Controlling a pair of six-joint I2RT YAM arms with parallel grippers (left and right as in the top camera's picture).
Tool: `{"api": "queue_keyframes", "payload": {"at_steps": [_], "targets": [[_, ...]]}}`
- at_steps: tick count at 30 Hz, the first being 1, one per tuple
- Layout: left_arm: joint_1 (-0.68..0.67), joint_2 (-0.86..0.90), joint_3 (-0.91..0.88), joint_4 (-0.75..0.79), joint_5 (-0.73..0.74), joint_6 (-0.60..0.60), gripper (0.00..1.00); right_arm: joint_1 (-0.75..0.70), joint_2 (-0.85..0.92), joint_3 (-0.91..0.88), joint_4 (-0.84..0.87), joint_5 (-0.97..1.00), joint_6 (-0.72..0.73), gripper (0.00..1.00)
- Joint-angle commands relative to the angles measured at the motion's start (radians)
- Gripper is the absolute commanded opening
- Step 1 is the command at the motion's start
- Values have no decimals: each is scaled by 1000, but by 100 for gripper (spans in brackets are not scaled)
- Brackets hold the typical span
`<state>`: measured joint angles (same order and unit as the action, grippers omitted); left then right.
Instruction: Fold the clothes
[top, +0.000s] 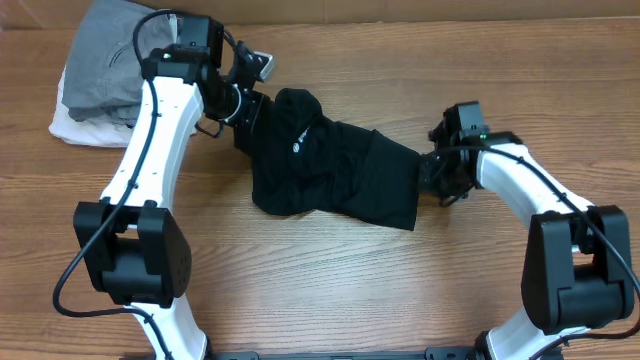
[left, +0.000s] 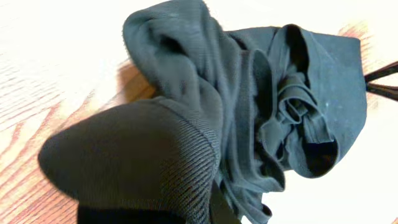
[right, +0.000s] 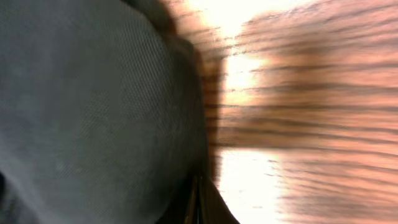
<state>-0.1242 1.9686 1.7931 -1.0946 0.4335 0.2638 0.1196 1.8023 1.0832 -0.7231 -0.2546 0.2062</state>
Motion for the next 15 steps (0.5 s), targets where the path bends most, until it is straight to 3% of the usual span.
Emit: {"api": "queue_keyframes", "payload": {"at_steps": [1,15], "targets": [[-43,-22,23,2,4,-7,4,3,-5,-37,38,-63,8,4],[-52,-22,23,7,-34,-35,4,-65,-64,167,-154,-117,-18,4]]}}
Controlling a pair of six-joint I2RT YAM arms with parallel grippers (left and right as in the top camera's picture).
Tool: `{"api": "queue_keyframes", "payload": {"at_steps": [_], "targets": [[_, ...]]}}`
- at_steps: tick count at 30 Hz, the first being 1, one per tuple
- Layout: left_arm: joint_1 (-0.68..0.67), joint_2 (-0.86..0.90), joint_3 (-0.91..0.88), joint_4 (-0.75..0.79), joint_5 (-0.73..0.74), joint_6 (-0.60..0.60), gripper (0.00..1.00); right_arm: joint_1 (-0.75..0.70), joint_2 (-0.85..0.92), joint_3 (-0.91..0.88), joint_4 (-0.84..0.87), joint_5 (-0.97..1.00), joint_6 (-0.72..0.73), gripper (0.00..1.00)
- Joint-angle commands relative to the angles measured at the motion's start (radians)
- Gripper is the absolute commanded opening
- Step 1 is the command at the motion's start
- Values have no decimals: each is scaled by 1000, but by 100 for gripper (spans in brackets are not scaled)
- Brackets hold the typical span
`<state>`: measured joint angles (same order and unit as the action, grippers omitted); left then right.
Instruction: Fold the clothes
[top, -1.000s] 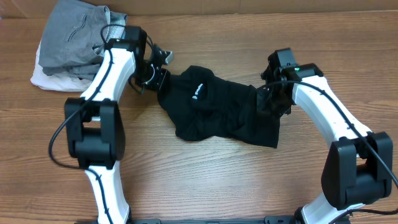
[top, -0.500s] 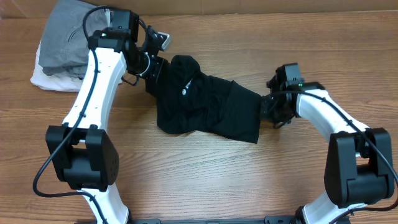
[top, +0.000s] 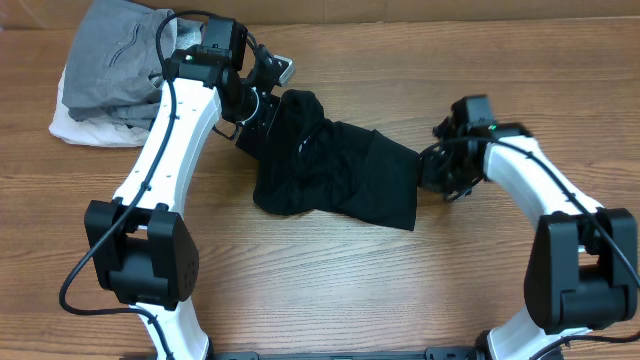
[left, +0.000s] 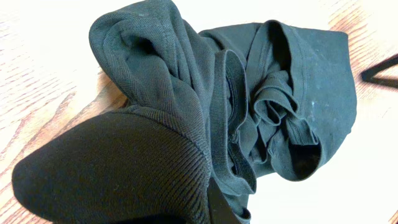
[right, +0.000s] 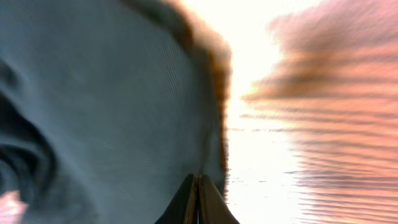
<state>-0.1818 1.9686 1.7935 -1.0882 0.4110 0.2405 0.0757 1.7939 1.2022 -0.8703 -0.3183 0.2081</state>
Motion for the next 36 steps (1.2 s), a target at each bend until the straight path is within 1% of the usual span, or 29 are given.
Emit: {"api": "queue_keyframes", "payload": {"at_steps": [1,7,10,14,19,22,29,33,36], "targets": [[5,-22,23,0,-11,-13,4,-24,-60,48,-2,-83,-31,4],[3,-22,26,3,5,-13,4,-12,-18,-3,40,-121,-51,4],[3,-23,61,-15,41,-41,4,-11,21,-59,108,-180,-51,4],[-2,-23,121,-43,89,-47,4,-12,40,-100,160,-180,-47,4],[-34,-23,175,-75,106,-67,4,-12,81,-139,217,-174,-23,4],[-76,-22,182,-82,106,-93,4,-12,101,-160,254,-174,2,4],[-202,-20,180,-71,94,-132,4,-12,132,-161,267,-193,6,4],[-315,8,177,-25,-5,-227,4,-12,132,-161,275,-208,7,4],[-371,35,177,11,-10,-281,4,-12,132,-161,275,-211,6,4]]}}
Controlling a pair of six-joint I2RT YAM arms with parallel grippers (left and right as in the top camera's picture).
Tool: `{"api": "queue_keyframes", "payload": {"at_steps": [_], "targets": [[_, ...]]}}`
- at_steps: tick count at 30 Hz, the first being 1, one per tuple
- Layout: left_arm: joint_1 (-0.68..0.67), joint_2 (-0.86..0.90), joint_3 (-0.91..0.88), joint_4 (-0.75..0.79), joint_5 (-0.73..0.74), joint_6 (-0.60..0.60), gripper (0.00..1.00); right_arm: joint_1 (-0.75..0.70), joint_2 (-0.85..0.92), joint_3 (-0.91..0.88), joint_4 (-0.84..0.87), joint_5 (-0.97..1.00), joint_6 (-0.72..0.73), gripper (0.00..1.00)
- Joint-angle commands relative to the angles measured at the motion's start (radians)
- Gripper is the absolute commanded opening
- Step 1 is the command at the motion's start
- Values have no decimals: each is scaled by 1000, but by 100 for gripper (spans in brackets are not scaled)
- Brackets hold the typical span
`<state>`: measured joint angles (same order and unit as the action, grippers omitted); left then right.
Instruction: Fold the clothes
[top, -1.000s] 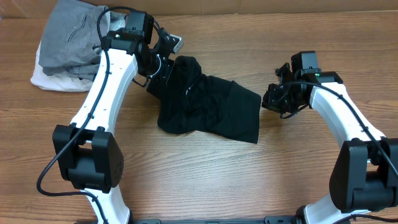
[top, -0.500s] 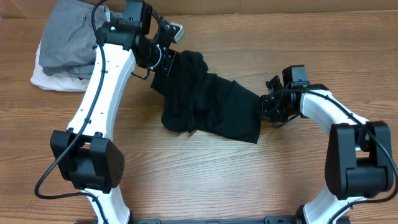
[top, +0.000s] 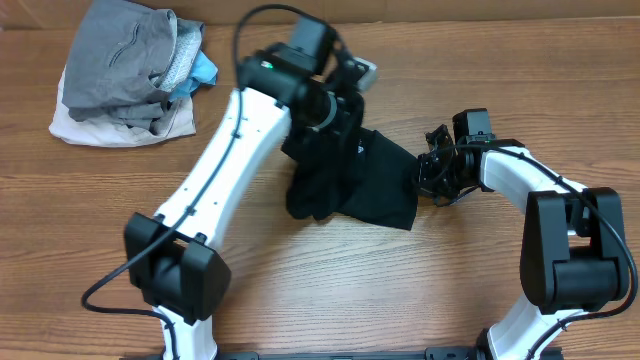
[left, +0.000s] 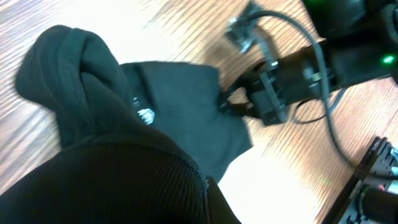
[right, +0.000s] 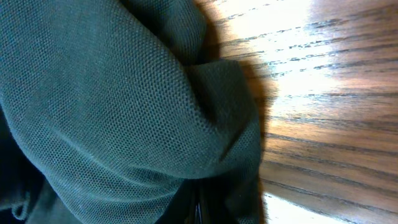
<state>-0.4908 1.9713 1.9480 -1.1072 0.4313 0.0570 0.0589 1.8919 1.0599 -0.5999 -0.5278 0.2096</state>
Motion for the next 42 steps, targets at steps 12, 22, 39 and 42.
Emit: {"api": "queue_keyframes", "payload": {"at_steps": [12,22,39,42], "targets": [[-177,84,23,118,-132,-294,4,-56,28,-14,26,-100,4,4],[-191,120,18,177,-108,-313,4,-249,-178,205,-117,-315,-4,4],[-284,200,27,230,-38,-304,100,-414,-292,286,-218,-315,-35,4],[-267,195,58,214,-23,-304,100,-416,-292,286,-218,-315,-39,4]]}}
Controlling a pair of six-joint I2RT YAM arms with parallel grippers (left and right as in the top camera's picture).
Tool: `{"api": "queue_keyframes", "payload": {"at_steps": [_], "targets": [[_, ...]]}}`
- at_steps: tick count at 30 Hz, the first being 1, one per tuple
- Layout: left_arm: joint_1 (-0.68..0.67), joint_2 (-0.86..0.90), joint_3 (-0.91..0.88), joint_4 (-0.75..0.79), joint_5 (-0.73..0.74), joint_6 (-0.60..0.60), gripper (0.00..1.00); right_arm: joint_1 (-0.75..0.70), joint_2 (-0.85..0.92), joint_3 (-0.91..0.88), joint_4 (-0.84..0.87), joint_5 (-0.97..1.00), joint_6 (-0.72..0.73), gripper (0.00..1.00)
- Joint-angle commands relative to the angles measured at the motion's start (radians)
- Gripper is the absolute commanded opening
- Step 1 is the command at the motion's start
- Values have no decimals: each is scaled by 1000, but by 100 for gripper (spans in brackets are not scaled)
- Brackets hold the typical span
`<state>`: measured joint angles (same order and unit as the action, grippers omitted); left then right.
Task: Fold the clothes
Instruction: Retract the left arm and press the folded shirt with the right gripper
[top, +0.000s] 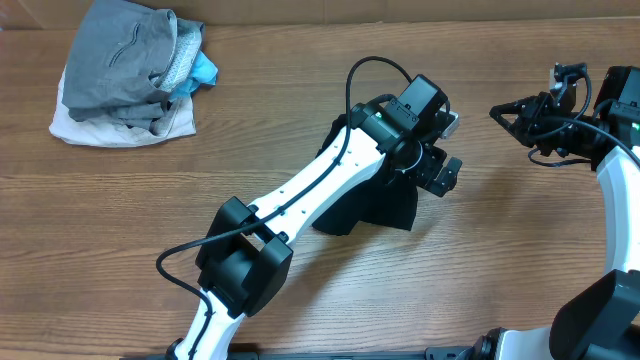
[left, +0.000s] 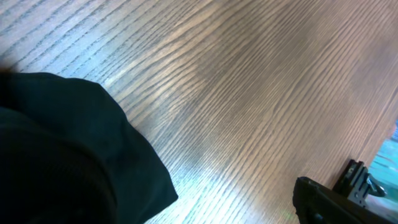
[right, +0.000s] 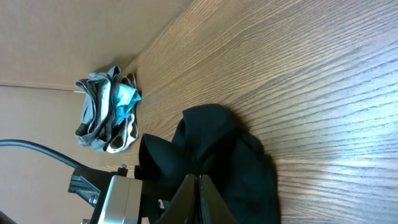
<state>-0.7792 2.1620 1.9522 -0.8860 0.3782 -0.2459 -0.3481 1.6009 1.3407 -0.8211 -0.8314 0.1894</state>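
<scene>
A black garment (top: 372, 208) lies bunched in a compact heap at mid-table, partly under my left arm. My left gripper (top: 441, 177) sits low at the heap's right edge. In the left wrist view, black cloth (left: 62, 149) fills the lower left and one dark finger (left: 323, 200) shows at the lower right. Bare wood shows between them, so the jaws stand open. My right gripper (top: 500, 112) is far right and apart from the garment, shut on nothing. Its fingers (right: 199, 190) meet, with the garment (right: 214, 155) beyond them.
A pile of grey, white and blue clothes (top: 125, 70) lies at the table's back left corner, and the right wrist view shows this pile (right: 109, 115) too. The left arm (top: 300, 200) stretches diagonally across the table's middle. The wooden table (top: 520, 260) shows bare at the right front.
My left gripper has moved from over the garment's middle to its right edge and now shows open. My right gripper has let go of the right edge and now sits far right.
At first the garment lay stretched across the table, the left gripper shut on its left end and the right gripper shut on its right edge. Later the left end was over the middle. Now the garment is a compact heap and both grippers are off it.
</scene>
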Motion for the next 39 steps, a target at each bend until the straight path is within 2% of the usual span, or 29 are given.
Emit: {"api": "queue_keyframes", "payload": {"at_steps": [1,7,13,14,18,21,24,27,30,39], "targets": [[29,0,68,-11,45,-1,100,-10,-1,5,4,-11,-19,4],[84,-34,228,-85,87,-1,100,-23,-1,5,11,-7,-19,4],[157,-50,473,-222,86,8,100,-17,0,5,-17,4,-39,4],[175,-51,515,-251,83,8,100,-7,0,5,-32,13,-51,7],[286,-54,673,-382,71,45,100,101,0,5,-153,111,-162,29],[369,-55,715,-459,6,57,100,206,0,5,-235,200,-249,42],[460,-55,721,-529,-1,123,100,314,0,5,-304,286,-349,55],[553,-55,718,-590,-1,191,100,449,2,-2,-302,406,-355,60],[602,-55,718,-610,-1,210,100,519,10,-18,-261,465,-355,63],[635,-55,718,-632,-28,236,100,610,92,-117,-90,544,-407,75]]}}
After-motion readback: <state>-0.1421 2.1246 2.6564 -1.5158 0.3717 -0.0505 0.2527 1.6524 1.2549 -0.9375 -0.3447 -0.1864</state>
